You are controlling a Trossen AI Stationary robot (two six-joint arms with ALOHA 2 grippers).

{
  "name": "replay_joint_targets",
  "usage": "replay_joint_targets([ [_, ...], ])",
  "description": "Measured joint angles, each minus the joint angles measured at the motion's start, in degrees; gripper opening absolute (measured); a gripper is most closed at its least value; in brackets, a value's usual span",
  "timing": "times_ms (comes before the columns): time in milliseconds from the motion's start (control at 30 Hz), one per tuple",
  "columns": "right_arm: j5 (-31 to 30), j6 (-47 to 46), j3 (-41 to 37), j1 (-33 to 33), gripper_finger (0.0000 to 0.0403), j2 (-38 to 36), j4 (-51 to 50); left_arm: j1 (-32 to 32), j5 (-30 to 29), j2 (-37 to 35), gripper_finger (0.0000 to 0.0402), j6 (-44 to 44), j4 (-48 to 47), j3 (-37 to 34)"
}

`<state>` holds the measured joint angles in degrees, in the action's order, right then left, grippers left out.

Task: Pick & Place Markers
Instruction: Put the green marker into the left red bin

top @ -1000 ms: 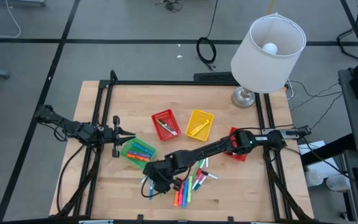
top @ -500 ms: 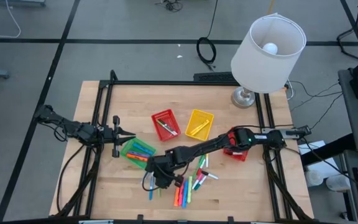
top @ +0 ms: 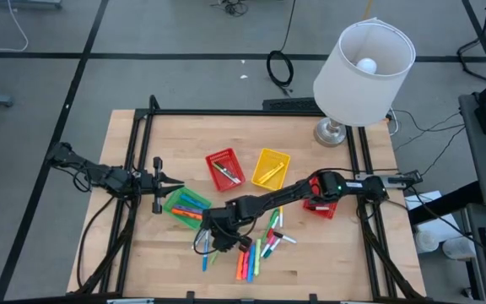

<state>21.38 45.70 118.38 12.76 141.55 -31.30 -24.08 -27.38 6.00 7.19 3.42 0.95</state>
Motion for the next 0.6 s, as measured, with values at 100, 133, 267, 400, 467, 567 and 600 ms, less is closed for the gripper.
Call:
replay_joint_targets([
  [100,0.02,-4.76,-1.11,-0.52,0.0076,-0.08,-1.25,0.0,0.0,0.0,0.0049,-0.18,0.0,0.0],
  [133,0.1,-6.1,-1.55,-0.77,0.0073,-0.1,-1.72,0.0,0.0,0.0,0.0049,-0.18,0.0,0.0],
  [267,-0.05,-9.46,-2.92,-1.19,0.0057,-0.13,-4.38,0.0,0.01,0.0,0.0049,-0.27,0.0,0.0],
  [400,-0.28,-10.02,-4.09,-1.15,0.0042,-0.11,-5.86,0.0,0.02,0.0,0.0049,-0.31,0.0,0.0],
  [467,-0.34,-10.04,-4.24,-1.08,0.0031,-0.08,-6.14,0.0,0.01,0.0,0.0049,-0.33,0.0,0.0],
  [567,-0.54,-10.07,-4.28,-1.06,0.0017,-0.08,-6.63,0.0,0.0,0.0,0.0049,-0.36,0.0,0.0],
  [600,-1.05,-10.11,-4.28,-1.06,0.0017,-0.06,-6.72,0.0,0.0,0.0,0.0049,-0.36,0.0,0.0],
])
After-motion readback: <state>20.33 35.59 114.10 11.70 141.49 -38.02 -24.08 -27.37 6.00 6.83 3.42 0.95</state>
